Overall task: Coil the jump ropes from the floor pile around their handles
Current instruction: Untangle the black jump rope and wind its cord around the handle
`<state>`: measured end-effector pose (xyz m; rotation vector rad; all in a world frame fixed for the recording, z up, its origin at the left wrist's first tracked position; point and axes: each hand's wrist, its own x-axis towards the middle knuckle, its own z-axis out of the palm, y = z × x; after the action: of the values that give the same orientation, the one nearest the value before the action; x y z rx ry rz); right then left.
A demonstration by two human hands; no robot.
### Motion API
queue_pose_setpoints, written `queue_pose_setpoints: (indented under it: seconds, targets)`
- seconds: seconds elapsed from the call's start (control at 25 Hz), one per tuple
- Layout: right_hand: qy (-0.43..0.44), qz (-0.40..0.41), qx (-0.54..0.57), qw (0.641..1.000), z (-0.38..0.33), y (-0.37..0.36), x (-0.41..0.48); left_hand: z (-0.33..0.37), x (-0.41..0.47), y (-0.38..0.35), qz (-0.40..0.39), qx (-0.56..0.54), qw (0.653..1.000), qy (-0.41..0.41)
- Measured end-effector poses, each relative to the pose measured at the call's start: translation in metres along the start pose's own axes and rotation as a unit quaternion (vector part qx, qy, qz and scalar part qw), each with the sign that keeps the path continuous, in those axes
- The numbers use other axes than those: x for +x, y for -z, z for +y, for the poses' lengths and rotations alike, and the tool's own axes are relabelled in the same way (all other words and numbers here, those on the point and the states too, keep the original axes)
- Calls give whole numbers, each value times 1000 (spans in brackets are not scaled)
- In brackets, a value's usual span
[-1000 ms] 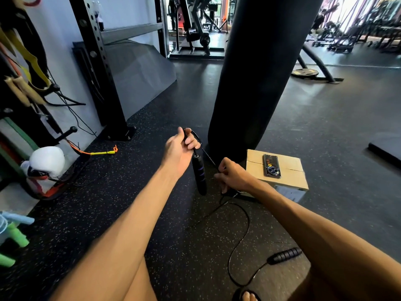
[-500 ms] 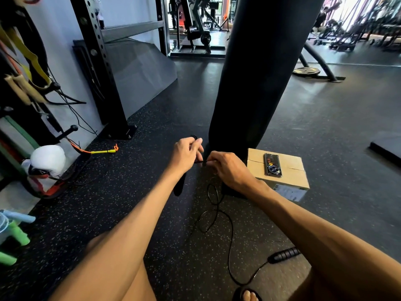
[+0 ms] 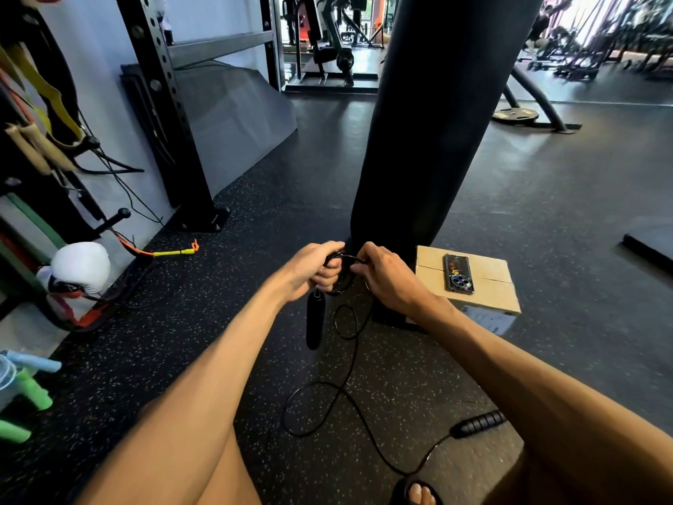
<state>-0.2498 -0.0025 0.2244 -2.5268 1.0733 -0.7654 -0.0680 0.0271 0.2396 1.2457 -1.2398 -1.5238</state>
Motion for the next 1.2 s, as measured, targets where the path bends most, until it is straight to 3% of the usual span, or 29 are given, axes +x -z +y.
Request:
queue_pose_setpoints:
  seconds: [0.2, 0.32, 0.48, 0.76, 1.08, 1.2]
  targets:
    - [-117, -29, 92, 988, 10, -8, -10, 3, -2, 5, 54, -22, 998, -34]
    - [-126, -13, 157, 979, 10, -6, -10, 0, 1, 9, 123, -52, 991, -24]
    - [-88, 34, 96, 991, 13, 1, -7, -2, 3, 17, 126, -134, 983, 6]
    - [-82, 94, 84, 989, 28, 5, -4, 1, -3, 28, 110, -238, 965, 18]
    - [-38, 72, -69, 994, 27, -4, -5, 5, -2, 29, 82, -381, 921, -15]
    - [-49, 73, -54, 995, 26, -4, -7, 5, 0, 30, 85, -407, 909, -42]
